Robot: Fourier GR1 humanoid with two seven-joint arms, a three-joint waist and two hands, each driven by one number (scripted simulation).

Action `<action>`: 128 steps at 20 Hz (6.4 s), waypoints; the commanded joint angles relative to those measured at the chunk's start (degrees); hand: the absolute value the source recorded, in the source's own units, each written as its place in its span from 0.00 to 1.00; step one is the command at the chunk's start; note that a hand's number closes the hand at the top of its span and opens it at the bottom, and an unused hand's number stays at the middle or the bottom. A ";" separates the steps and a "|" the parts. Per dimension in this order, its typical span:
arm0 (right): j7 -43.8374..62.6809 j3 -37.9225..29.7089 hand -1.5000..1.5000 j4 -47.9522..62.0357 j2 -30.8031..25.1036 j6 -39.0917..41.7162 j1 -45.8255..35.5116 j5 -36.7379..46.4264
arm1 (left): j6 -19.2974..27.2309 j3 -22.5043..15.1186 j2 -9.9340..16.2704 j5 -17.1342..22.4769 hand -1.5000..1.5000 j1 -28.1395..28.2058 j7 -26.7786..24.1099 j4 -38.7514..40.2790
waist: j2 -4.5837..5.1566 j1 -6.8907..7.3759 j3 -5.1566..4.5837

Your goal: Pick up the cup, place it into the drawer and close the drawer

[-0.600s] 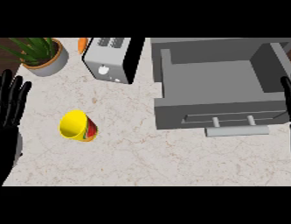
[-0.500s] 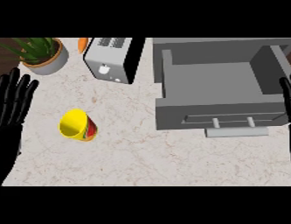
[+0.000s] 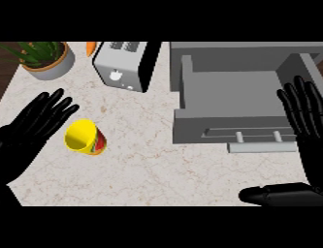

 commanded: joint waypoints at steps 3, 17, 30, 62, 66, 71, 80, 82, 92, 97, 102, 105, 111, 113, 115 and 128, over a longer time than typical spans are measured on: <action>3.40 -0.33 0.00 3.61 -0.68 1.22 -4.66 -1.39 | -13.49 4.68 5.97 9.95 0.00 -8.30 -0.09 20.86 | -0.39 0.39 -0.01; 0.25 -4.08 0.00 10.17 -1.69 2.93 -10.70 -1.49 | -20.40 6.85 3.15 -22.42 0.00 -19.22 -24.22 54.26 | -0.43 0.47 -0.03; 3.78 -7.29 0.00 10.19 -3.51 3.96 -14.84 -4.81 | -13.24 2.36 3.99 -37.05 0.00 -26.05 -46.80 80.40 | 0.01 -0.79 -0.16; 4.79 -7.33 0.00 9.45 -3.71 4.53 -15.41 -5.14 | -8.36 -3.17 -3.77 -41.26 0.00 -28.84 -61.82 92.62 | 0.53 -2.35 -0.40; 5.27 -8.10 0.00 11.14 -5.26 6.46 -16.13 -6.58 | -14.82 -2.54 -4.16 -39.05 1.00 -30.48 -60.11 92.21 | 0.82 -2.41 -0.44; 4.14 -8.57 0.00 12.20 -5.20 5.46 -16.66 -5.09 | -0.96 -2.12 -4.66 -39.62 1.00 -28.59 -69.17 87.23 | 0.65 -1.37 -0.43; 5.45 -11.03 0.00 10.84 -6.20 6.25 -16.10 -8.26 | 10.09 7.31 -7.68 -30.96 1.00 -27.78 -70.31 87.09 | 0.12 -0.61 -0.25; 5.41 -10.47 0.00 9.94 -6.05 5.47 -14.54 -6.47 | 16.63 12.64 -7.02 -26.67 1.00 -25.35 -69.93 86.44 | -0.28 0.54 -0.22; 5.45 -10.79 0.00 9.55 -6.80 6.83 -12.35 -6.31 | 19.53 10.89 -12.16 -25.75 1.00 -31.57 -59.25 72.85 | -1.09 1.35 0.10; 4.14 -9.88 0.00 9.20 -5.29 5.88 -11.03 -4.95 | 23.48 8.44 -14.88 -26.21 1.00 -39.47 -49.15 66.51 | -1.08 1.06 0.09; 4.51 -9.28 0.00 8.35 -4.65 5.09 -10.47 -3.91 | 30.23 5.15 -18.44 -25.77 1.00 -46.84 -36.36 59.54 | -1.12 0.67 0.08; 3.47 -12.05 0.00 14.05 -6.40 5.93 -15.53 -5.55 | 34.09 0.27 -18.50 -24.83 1.00 -45.50 -29.26 51.60 | -1.04 1.46 0.09; -4.38 -11.86 0.00 14.48 -5.26 8.16 -8.02 -4.28 | 42.95 -1.85 -18.55 -25.43 1.00 -59.09 -19.09 56.09 | -0.76 0.16 0.12; -2.80 -11.60 0.00 16.51 -5.75 7.13 -12.39 -3.36 | 45.59 -4.26 -18.55 -22.72 1.00 -63.36 -20.75 63.34 | -0.33 -0.74 0.11; 4.27 -11.87 0.00 13.49 -6.03 5.88 -15.61 -5.94 | 49.29 -7.86 -18.56 -21.45 1.00 -65.57 -16.79 64.66 | -0.51 -1.00 0.08; 2.16 -7.75 0.00 12.77 -3.97 6.54 -17.12 -4.29 | 47.11 -17.06 -18.56 -16.25 1.00 -72.17 -13.98 86.72 | 1.03 -7.01 0.17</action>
